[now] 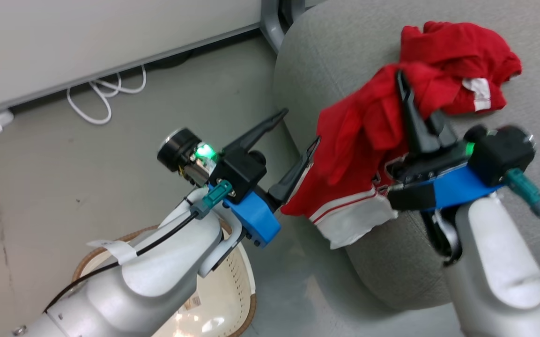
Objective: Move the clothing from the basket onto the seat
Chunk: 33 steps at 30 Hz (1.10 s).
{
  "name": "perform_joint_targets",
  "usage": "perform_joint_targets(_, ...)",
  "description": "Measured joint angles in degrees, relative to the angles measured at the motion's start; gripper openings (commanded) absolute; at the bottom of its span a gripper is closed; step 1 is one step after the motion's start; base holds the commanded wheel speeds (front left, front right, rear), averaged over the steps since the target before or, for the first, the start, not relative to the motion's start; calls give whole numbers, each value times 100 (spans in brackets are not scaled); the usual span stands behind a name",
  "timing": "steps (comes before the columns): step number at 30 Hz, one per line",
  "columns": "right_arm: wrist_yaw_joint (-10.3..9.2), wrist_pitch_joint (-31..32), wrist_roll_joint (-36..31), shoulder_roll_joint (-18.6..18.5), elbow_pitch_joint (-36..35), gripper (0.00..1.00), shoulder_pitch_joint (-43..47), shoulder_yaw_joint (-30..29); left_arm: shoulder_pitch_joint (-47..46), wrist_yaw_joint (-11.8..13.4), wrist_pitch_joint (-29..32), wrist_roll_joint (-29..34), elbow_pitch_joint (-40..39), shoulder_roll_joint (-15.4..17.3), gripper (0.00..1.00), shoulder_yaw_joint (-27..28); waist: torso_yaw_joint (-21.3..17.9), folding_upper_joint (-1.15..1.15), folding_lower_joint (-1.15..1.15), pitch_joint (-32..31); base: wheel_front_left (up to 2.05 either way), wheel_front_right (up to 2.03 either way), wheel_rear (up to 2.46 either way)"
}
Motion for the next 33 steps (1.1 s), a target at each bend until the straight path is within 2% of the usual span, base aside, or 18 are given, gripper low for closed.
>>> perform_joint_targets(6,1,-2,-124,-232,-269,0,-1030,-568,-297,119,-18,130,-270,144,100,136,209,0,0,501,0,0,0)
perform_joint_targets(11,1,-5,-250,-610,-566,0,-2238,-1234,-583,143,-16,298,-455,278,100,166,384,0,0,1123,0,0,0)
perform_joint_targets(18,1,-7,-426,-1675,-508,0,-3725,-1826,-882,177,-24,506,-704,501,100,250,611,-1,1,2023,0,0,0)
perform_joint_targets(24,2,-5,-493,-3016,293,0,-4639,-2416,-975,238,18,605,-907,722,100,267,650,0,2,2611,0,0,0)
perform_joint_targets(27,1,-7,-427,-3509,666,0,-4894,-2797,-999,247,67,641,-1010,814,100,258,625,-1,1,2797,0,0,0)
perform_joint_targets(30,1,-5,-431,-3790,915,0,-4805,-2914,-1000,264,112,647,-1089,889,100,248,566,-1,1,2907,0,0,0)
perform_joint_targets(33,1,-8,-377,-3824,1089,0,-4450,-3065,-1005,293,162,679,-1181,927,100,238,495,0,1,2963,0,0,0)
